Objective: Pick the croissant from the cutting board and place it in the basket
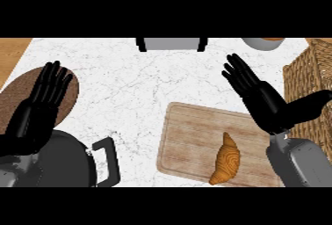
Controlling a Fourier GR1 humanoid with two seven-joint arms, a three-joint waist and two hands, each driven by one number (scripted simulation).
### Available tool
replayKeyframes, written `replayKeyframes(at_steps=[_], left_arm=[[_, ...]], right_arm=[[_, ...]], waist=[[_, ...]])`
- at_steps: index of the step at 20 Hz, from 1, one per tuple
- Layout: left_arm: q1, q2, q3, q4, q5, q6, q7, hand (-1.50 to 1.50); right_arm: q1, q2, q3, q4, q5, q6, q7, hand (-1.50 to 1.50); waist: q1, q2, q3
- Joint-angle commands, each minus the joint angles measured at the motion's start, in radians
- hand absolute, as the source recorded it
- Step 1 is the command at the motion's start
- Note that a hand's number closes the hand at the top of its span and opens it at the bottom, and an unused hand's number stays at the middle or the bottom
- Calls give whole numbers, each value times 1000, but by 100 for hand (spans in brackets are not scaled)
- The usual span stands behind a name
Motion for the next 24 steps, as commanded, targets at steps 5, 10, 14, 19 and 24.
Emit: replayKeyframes(at_steps=[5, 10, 14, 19, 24], left_arm=[[-11, 104, -16, 70, -136, -9, 47, 0], [7, 65, -110, 61, -171, -32, 70, 0], [-19, 57, -118, 82, -179, -29, 92, 0], [-23, 64, -100, 100, -185, -24, 94, 0], [-14, 72, -89, 116, -179, -36, 87, 0]], right_arm=[[126, -153, -64, -64, 287, -227, 35, 150], [256, 30, 294, -134, 628, -358, -152, -150], [214, 106, 375, -16, 937, -601, 24, -150], [175, 35, 346, -12, 1243, -588, 371, -150], [93, -15, 319, -68, 1476, -368, 656, -150]], waist=[[-31, -6, -1], [6, -4, 1], [7, -4, -3], [-17, -16, -8], [-34, -26, -13]])
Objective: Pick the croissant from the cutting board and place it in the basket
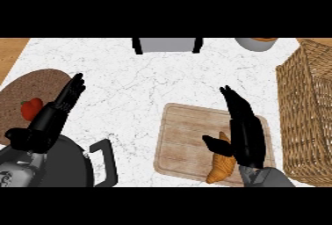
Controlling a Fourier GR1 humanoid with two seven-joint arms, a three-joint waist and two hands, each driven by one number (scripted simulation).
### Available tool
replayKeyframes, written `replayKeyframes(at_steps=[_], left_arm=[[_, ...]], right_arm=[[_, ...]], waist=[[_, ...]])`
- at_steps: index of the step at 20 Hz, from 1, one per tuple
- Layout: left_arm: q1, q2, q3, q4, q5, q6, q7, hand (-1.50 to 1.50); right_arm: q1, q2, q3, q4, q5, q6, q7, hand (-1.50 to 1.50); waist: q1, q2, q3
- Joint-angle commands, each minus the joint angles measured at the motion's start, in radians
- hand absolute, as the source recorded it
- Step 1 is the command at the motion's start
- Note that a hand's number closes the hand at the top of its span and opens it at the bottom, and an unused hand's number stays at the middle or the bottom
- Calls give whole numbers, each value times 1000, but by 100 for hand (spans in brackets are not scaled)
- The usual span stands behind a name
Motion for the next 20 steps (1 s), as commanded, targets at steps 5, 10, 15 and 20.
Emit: replayKeyframes(at_steps=[5, 10, 15, 20], left_arm=[[10, 2, 2, -4, -5, -3, 0, 0], [-4, -16, -4, 7, -8, -2, -6, 0], [4, -23, 1, 2, -8, -2, -7, 0], [-8, -17, 9, -4, -12, -2, 11, 0]], right_arm=[[-78, -39, 54, -110, 126, 532, 424, -150], [-106, 72, 80, -278, -7, 836, 655, -150], [-106, 126, 52, -435, -68, 990, 810, -150], [-81, 111, 21, -537, -81, 1066, 849, -150]], waist=[[6, -5, -2], [2, 0, 2], [8, 4, 5], [5, 6, 6]])
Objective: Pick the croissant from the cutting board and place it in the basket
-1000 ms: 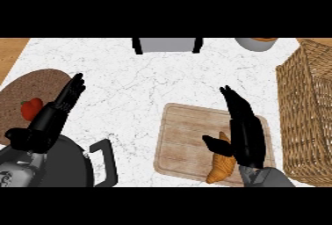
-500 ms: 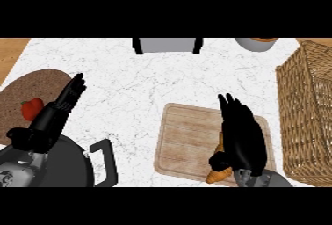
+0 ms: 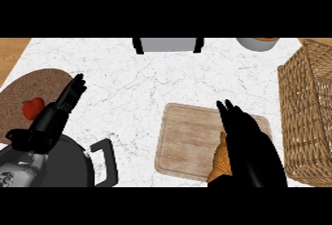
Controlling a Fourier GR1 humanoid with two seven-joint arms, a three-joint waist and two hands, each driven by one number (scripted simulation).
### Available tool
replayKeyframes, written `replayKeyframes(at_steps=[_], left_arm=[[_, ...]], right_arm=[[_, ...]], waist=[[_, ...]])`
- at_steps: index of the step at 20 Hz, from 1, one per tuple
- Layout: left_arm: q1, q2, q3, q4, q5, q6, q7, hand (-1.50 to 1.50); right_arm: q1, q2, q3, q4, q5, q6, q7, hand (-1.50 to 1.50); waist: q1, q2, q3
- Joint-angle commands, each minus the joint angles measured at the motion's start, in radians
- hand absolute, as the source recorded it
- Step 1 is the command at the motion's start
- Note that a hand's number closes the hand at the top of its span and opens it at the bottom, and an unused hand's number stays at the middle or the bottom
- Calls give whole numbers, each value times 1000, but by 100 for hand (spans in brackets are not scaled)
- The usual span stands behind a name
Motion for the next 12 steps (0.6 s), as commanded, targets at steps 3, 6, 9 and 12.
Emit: replayKeyframes(at_steps=[3, 6, 9, 12], left_arm=[[-3, -16, -11, -6, -16, 2, 3, 0], [-4, -1, 1, -38, 5, -19, 30, 0], [-25, -8, 23, 14, -3, -30, -13, 0], [-40, 3, 40, 8, 7, -47, 27, 0]], right_arm=[[5, 40, 12, -118, 8, 232, 297, -150], [45, 54, -4, -191, 22, 243, 310, -150], [66, 82, -16, -205, 54, 241, 286, -150], [125, 83, -14, -172, 121, 185, 196, -150]], waist=[[12, 7, 2], [17, 5, 3], [18, 12, 4], [22, 15, 6]])
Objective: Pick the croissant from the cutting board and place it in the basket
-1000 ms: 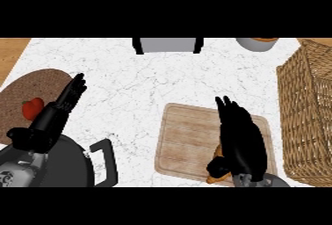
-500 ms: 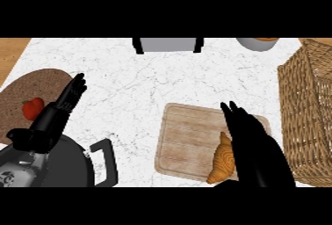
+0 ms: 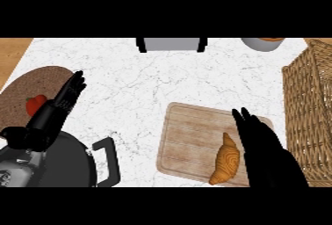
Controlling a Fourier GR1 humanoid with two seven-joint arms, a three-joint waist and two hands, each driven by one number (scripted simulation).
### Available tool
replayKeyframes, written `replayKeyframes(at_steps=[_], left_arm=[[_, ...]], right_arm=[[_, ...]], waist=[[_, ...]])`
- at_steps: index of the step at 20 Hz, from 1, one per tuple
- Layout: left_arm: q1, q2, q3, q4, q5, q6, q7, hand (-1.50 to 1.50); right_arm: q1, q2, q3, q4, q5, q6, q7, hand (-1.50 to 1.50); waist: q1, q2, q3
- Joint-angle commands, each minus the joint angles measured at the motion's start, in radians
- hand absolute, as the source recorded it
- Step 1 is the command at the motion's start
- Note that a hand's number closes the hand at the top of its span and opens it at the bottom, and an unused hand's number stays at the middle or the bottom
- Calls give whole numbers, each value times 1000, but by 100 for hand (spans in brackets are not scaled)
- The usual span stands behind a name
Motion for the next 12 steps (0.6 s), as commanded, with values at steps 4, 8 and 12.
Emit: replayKeyframes(at_steps=[4, 8, 12], left_arm=[[-52, -25, 28, 61, -13, -31, -13, 0], [2, -56, 7, 9, -36, -29, -1, 0], [-23, -83, 22, 23, -73, -23, 2, 0]], right_arm=[[51, 44, -37, 66, 111, -2, 63, -150], [158, 18, -3, 105, 203, -71, -47, -150], [190, 29, -46, 175, 246, -138, -142, -150]], waist=[[8, 7, 2], [10, 6, 3], [11, 6, 3]])
